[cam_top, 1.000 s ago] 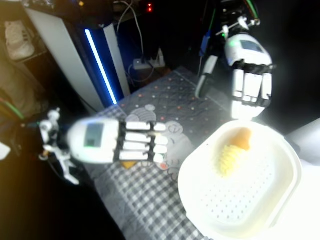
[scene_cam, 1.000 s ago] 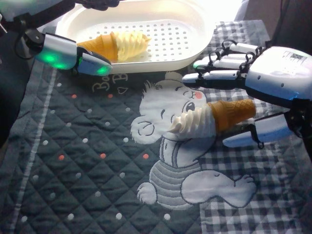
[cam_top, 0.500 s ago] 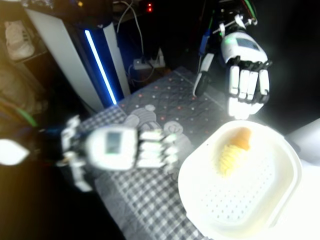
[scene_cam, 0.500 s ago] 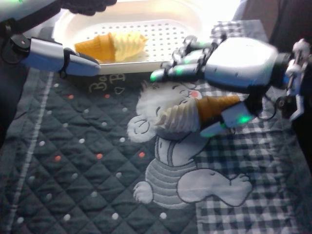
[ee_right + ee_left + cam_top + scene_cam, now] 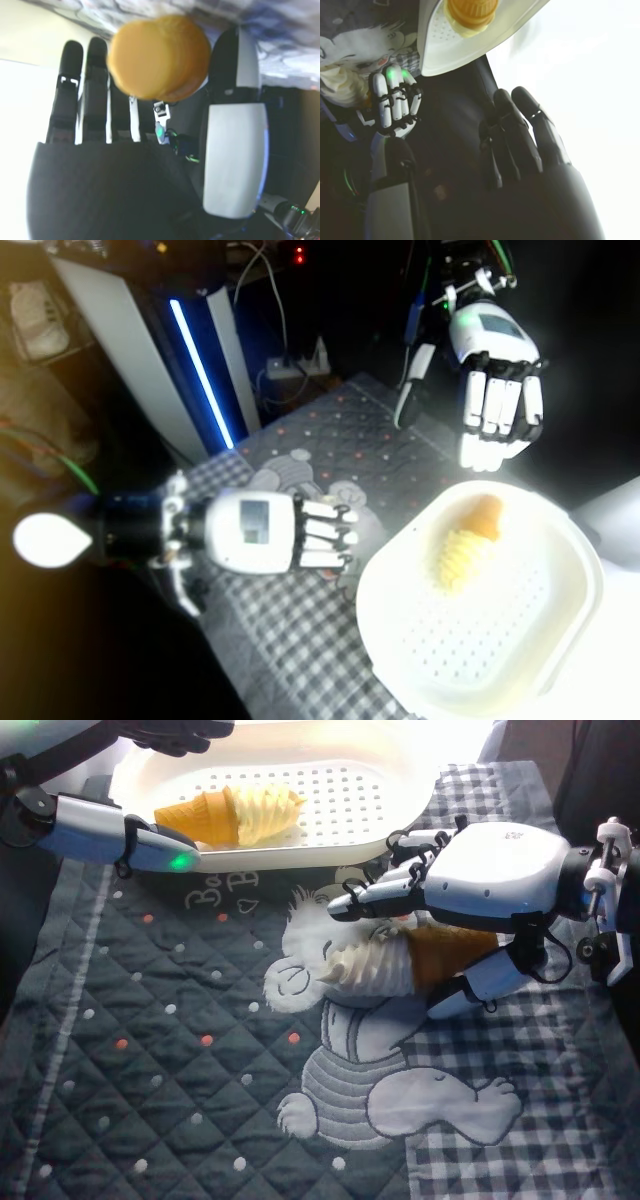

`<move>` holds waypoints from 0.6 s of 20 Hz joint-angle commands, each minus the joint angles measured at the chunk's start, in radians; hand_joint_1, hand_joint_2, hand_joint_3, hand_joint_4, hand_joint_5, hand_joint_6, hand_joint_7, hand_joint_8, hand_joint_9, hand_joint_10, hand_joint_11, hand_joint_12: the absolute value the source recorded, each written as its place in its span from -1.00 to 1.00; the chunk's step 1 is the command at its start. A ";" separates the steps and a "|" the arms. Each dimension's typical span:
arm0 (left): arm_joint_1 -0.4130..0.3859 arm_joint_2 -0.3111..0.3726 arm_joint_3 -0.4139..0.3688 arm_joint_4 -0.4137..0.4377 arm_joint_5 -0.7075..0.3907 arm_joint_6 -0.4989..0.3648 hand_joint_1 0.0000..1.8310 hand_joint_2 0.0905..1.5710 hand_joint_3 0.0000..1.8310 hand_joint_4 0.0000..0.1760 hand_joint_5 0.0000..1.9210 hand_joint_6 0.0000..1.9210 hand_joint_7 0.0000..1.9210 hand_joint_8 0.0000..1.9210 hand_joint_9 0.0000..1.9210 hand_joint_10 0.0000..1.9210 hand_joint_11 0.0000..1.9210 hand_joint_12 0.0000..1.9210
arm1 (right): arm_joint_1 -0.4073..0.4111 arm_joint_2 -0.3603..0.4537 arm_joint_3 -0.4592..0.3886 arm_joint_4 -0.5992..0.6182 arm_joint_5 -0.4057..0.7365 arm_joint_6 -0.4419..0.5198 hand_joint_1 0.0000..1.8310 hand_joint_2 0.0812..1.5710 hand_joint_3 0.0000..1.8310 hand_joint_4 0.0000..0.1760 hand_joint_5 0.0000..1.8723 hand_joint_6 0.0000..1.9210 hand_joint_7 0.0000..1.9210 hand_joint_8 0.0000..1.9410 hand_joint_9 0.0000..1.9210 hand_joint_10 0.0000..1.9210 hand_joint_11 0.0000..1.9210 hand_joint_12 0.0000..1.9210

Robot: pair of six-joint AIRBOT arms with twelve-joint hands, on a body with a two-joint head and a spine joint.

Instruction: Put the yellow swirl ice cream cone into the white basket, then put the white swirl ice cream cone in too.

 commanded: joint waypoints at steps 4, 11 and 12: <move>-0.012 0.003 -0.003 -0.018 -0.122 -0.006 -0.06 0.10 -1.00 -1.00 -0.45 -1.00 -0.30 -1.00 -0.25 -0.99 -0.70 0.23 | 0.009 0.001 0.018 -0.005 0.071 0.065 0.27 0.10 -1.00 -1.00 -0.17 -0.96 -0.17 -0.09 -0.14 0.59 -0.13 0.90; -0.013 -0.012 0.009 -0.020 -0.119 -0.005 -0.04 0.09 -1.00 -1.00 -0.43 -1.00 -0.28 -1.00 -0.23 -0.99 -0.65 0.21 | 0.050 0.057 0.064 0.069 0.174 0.155 0.38 0.39 -1.00 -1.00 0.15 -0.39 -0.02 0.36 -0.09 0.65 -0.31 0.92; -0.012 -0.010 0.008 -0.025 -0.125 -0.005 -0.08 0.09 -1.00 -1.00 -0.43 -1.00 -0.28 -1.00 -0.22 -0.99 -0.63 0.18 | 0.087 0.059 0.063 0.071 0.180 0.154 0.31 0.34 -1.00 -1.00 0.16 -0.21 0.01 0.49 -0.07 0.81 -0.26 0.98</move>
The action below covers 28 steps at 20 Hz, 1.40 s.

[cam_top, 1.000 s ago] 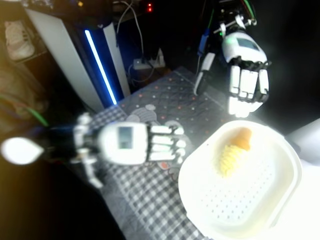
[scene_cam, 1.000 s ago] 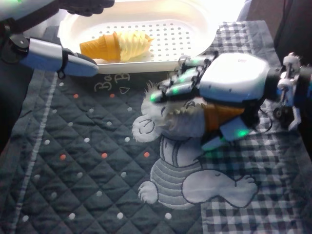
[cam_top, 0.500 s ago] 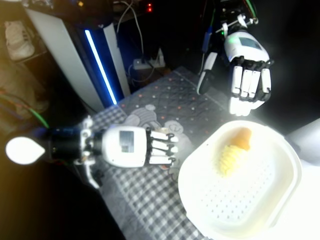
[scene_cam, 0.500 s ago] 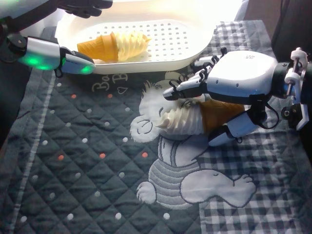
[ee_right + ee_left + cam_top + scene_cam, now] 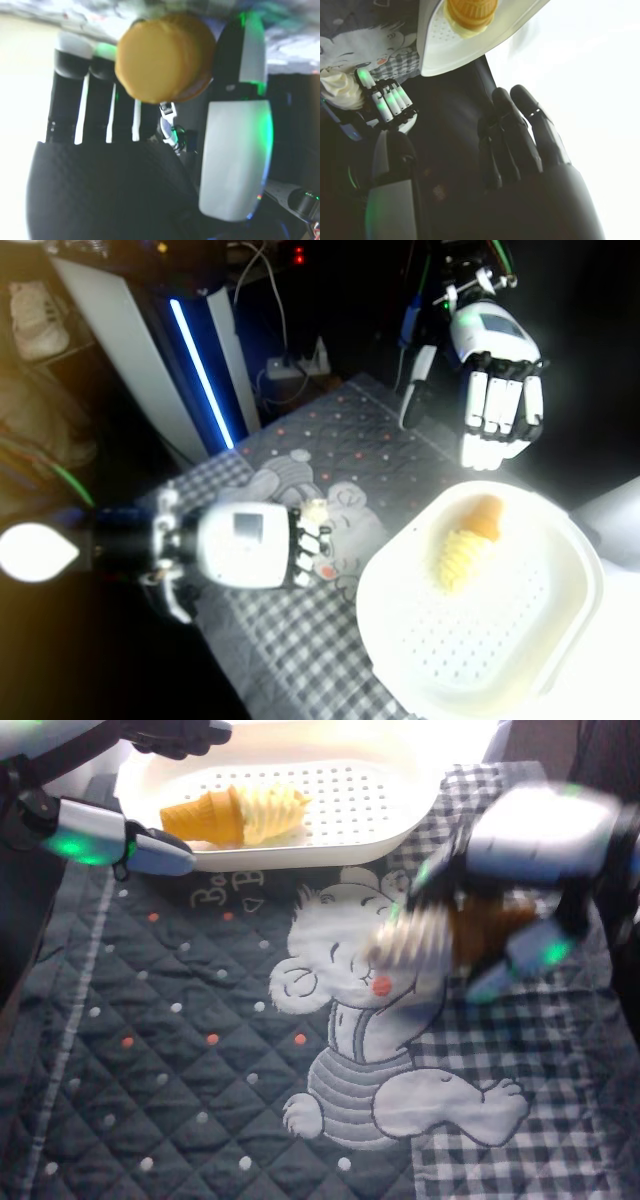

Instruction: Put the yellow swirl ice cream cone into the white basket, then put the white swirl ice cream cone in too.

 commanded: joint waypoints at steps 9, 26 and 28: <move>0.032 0.019 -0.009 -0.087 -0.230 -0.011 0.03 0.12 -1.00 -0.92 -0.52 -1.00 -0.38 -1.00 -0.27 -0.99 -0.70 0.31 | 0.270 -0.201 0.239 0.266 0.031 -0.179 0.41 0.26 -1.00 -1.00 0.16 -0.27 0.42 -0.53 0.36 -0.06 0.21 0.40; 0.080 0.099 -0.069 -0.112 -0.402 -0.061 -0.03 0.09 -1.00 -1.00 -0.49 -1.00 -0.35 -1.00 -0.28 -0.76 -0.61 0.39 | 0.279 -0.161 0.179 0.415 0.119 -0.181 -0.22 -0.04 -1.00 1.00 -1.00 -1.00 -1.00 -1.00 -1.00 -1.00 -1.00 -1.00; 0.140 0.147 -0.114 -0.150 -0.509 -0.063 0.00 0.10 -1.00 -1.00 -0.49 -1.00 -0.39 -1.00 -0.33 -0.77 -0.64 0.43 | 0.271 -0.082 0.077 0.461 0.198 -0.203 -0.24 -0.09 -1.00 1.00 -1.00 -1.00 -1.00 -1.00 -1.00 -1.00 -1.00 -1.00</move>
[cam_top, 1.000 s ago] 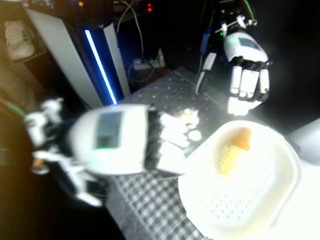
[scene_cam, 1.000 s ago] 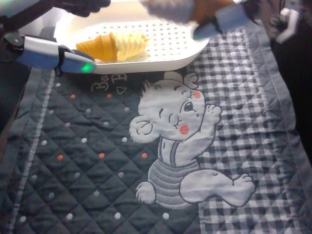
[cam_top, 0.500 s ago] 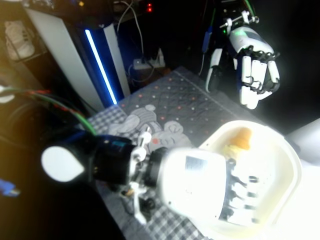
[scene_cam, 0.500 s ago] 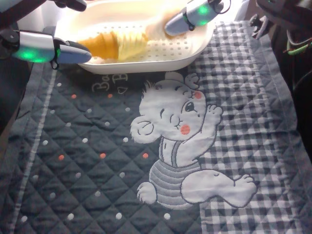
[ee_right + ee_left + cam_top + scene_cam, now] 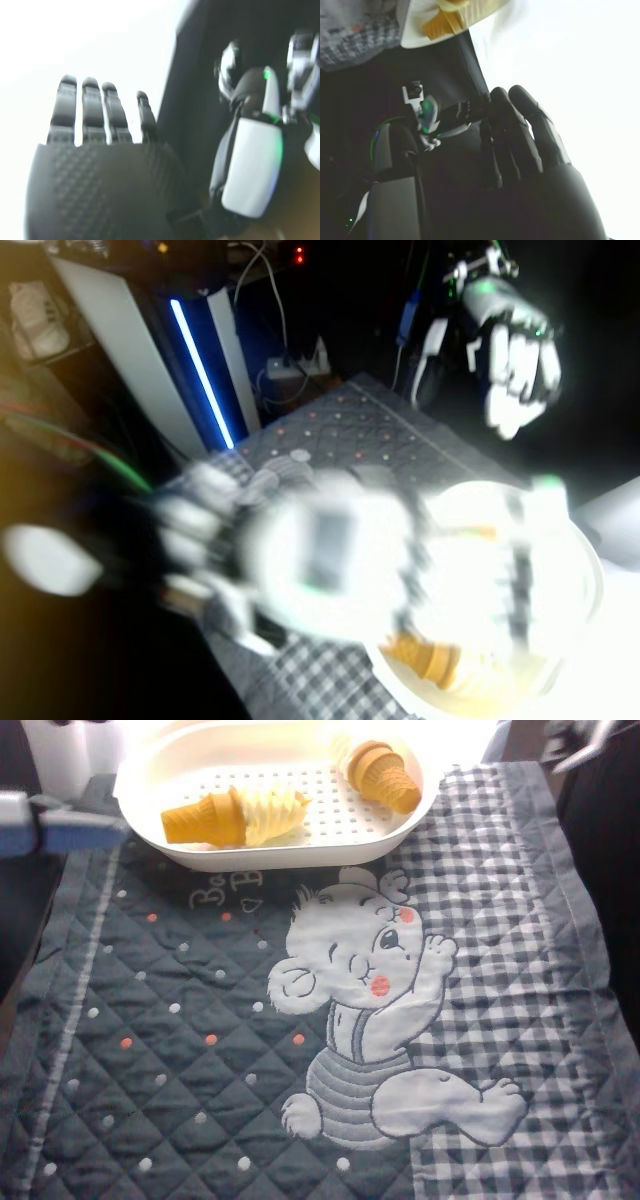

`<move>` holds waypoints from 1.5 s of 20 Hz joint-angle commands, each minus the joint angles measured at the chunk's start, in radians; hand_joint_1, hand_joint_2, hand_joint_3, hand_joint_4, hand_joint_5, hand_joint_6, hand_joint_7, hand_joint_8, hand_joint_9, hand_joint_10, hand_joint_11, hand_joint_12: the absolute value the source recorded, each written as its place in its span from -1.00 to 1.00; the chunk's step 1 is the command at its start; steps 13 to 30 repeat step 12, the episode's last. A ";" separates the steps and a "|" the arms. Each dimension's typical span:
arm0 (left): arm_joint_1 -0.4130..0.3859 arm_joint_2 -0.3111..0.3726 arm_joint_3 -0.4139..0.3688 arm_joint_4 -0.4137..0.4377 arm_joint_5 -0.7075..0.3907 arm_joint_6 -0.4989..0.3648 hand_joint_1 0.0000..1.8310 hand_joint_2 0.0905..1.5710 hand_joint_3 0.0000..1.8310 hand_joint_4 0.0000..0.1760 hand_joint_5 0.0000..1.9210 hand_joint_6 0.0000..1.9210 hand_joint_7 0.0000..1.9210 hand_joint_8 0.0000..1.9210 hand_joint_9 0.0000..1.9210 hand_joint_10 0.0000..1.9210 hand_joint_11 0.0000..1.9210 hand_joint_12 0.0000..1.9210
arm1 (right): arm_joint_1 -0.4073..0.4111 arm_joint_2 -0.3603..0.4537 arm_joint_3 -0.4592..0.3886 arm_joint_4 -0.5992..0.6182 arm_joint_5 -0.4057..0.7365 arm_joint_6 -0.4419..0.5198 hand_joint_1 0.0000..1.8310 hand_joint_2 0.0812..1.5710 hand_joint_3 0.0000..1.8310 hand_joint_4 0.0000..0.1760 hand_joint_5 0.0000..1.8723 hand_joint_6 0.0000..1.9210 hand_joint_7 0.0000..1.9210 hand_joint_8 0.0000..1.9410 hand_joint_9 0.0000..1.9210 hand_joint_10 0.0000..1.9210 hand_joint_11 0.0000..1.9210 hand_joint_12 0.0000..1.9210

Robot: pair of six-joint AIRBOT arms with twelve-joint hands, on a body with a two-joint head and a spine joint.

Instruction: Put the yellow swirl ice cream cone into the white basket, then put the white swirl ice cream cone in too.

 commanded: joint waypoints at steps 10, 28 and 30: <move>0.377 -0.013 -0.098 -0.210 -0.720 -0.216 -0.50 0.41 -0.99 -1.00 -0.82 -1.00 -0.62 -1.00 -0.73 -0.32 -0.88 0.71 | -0.531 0.160 -0.309 0.515 0.808 -0.142 -0.21 -0.13 -0.99 0.95 -1.00 -1.00 -0.91 -0.98 -0.98 -0.99 -1.00 -1.00; 0.437 -0.040 -0.100 -0.249 -0.773 -0.307 -0.61 0.44 -1.00 -1.00 -0.80 -1.00 -0.62 -1.00 -0.65 -0.53 -0.84 0.51 | -0.558 0.142 -0.323 0.522 0.865 -0.128 -0.21 0.03 -0.98 1.00 -1.00 -1.00 -0.96 -1.00 -1.00 -1.00 -1.00 -1.00; 0.437 -0.040 -0.100 -0.249 -0.773 -0.307 -0.61 0.44 -1.00 -1.00 -0.80 -1.00 -0.62 -1.00 -0.65 -0.53 -0.84 0.51 | -0.558 0.142 -0.323 0.522 0.865 -0.128 -0.21 0.03 -0.98 1.00 -1.00 -1.00 -0.96 -1.00 -1.00 -1.00 -1.00 -1.00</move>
